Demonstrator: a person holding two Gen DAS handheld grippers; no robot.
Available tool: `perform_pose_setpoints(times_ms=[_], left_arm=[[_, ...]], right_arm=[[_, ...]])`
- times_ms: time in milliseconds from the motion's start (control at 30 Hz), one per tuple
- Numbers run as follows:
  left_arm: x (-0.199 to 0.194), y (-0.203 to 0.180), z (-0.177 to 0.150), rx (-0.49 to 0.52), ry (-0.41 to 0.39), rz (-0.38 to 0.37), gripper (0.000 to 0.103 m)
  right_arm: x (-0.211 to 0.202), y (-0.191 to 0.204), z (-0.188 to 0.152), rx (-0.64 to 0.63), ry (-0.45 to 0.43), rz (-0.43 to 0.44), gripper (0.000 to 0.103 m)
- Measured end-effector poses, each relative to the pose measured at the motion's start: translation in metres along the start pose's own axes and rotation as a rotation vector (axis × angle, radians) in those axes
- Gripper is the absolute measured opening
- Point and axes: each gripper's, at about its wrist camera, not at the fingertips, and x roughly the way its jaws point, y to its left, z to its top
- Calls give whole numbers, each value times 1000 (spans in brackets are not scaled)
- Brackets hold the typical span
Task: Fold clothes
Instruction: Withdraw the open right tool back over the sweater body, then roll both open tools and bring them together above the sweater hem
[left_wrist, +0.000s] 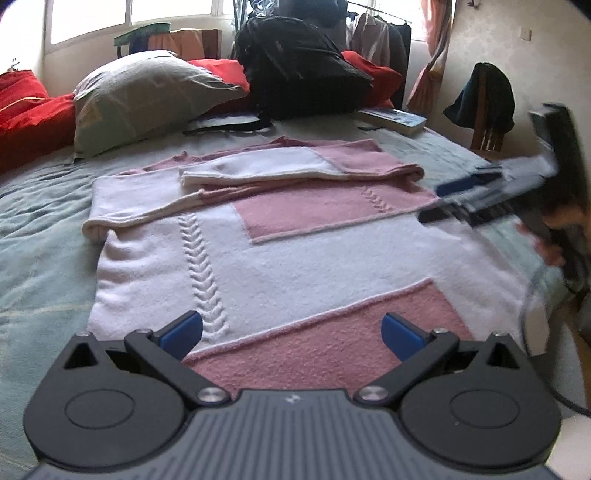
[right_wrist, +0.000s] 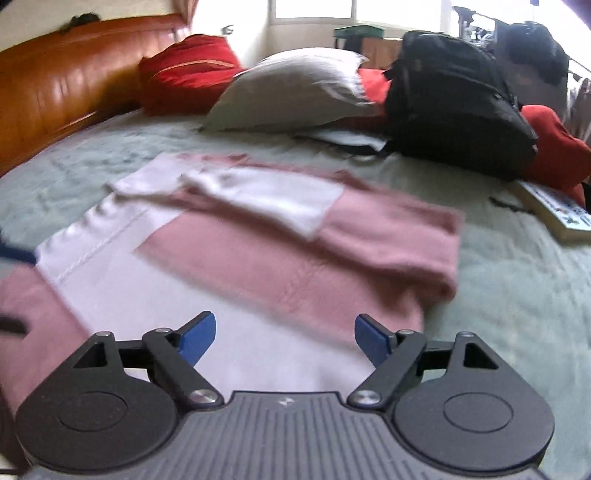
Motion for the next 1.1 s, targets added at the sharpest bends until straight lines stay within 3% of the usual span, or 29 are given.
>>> perform_pose_setpoints(times_ms=[133, 200, 367, 533, 800, 967, 1100], left_arm=[[17, -2, -14, -19, 47, 5, 102], [17, -5, -21, 6, 28, 17, 102], [1, -10, -37, 43, 33, 27, 102], [-19, -12, -48, 75, 48, 54, 102], [-12, 9, -37, -39, 33, 65, 102], [-13, -3, -54, 33, 47, 92, 102], [-29, -3, -64, 31, 53, 81, 102]], right_arm=[[-6, 12, -24, 6, 0, -22, 87], [-6, 12, -36, 13, 0, -32, 91], [-10, 12, -65, 37, -23, -51, 102], [-18, 13, -83, 73, -74, -57, 103], [-26, 31, -74, 26, -92, -52, 103], [-22, 32, -89, 16, -85, -55, 103], [-29, 30, -100, -26, -104, -37, 103]])
